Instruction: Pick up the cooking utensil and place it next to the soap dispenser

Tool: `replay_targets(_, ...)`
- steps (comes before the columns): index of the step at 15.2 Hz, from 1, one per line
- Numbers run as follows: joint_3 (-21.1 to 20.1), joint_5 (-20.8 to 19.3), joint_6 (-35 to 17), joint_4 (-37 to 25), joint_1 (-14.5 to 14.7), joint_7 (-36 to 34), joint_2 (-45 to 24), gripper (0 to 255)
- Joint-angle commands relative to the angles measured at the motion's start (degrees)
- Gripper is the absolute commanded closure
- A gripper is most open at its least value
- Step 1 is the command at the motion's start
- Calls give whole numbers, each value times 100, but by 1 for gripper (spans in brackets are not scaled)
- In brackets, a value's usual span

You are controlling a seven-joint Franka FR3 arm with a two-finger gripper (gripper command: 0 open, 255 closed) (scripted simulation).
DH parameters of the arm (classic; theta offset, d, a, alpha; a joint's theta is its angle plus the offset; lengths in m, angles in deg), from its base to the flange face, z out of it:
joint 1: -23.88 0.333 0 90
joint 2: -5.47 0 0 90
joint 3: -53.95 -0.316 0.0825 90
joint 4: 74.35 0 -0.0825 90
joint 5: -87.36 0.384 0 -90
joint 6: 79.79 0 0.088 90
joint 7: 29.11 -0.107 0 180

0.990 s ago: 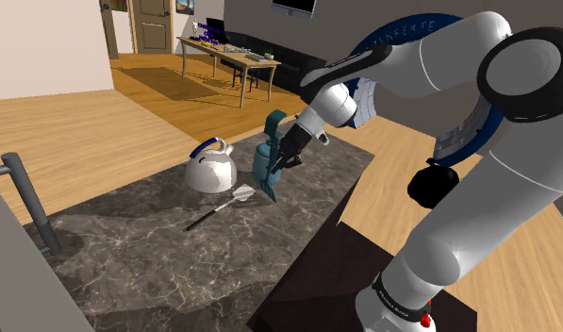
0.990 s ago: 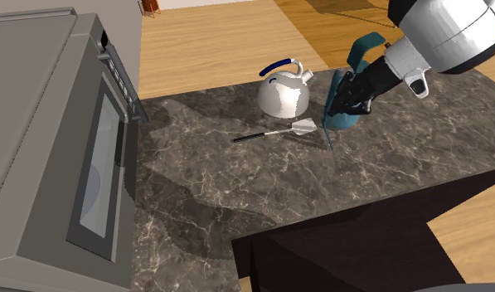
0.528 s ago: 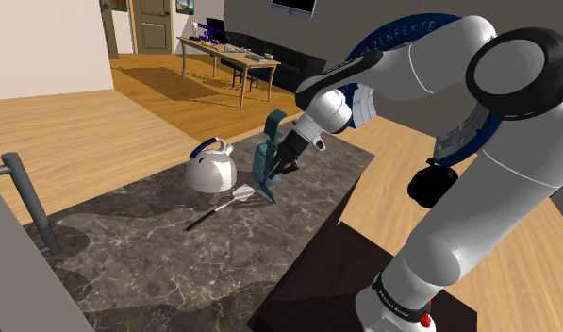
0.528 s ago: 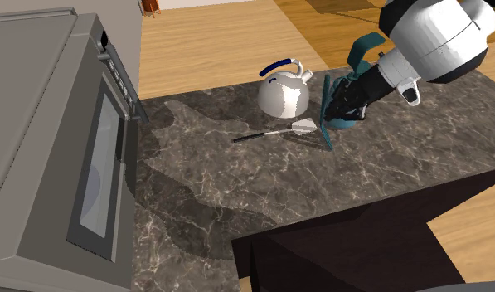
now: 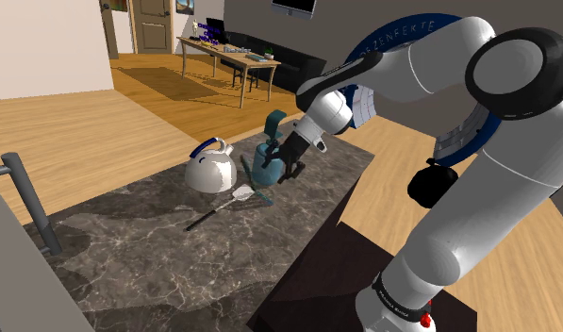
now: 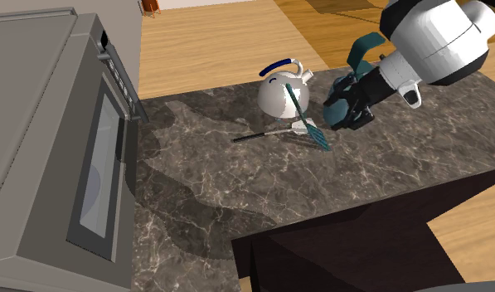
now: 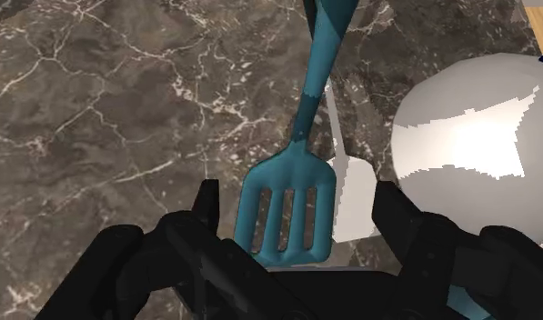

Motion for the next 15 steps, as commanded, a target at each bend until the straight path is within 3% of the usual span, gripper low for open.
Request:
replay_targets(1, 1, -1, -4, 14, -1, 2, 2, 0)
replay_targets(3, -6, 9, -14, -10, 6, 0, -28, 0)
replay_targets(7, 211, -454, 611, -223, -218, -235, 350, 0)
replay_targets(15, 210, -454, 611, -223, -218, -235, 350, 0)
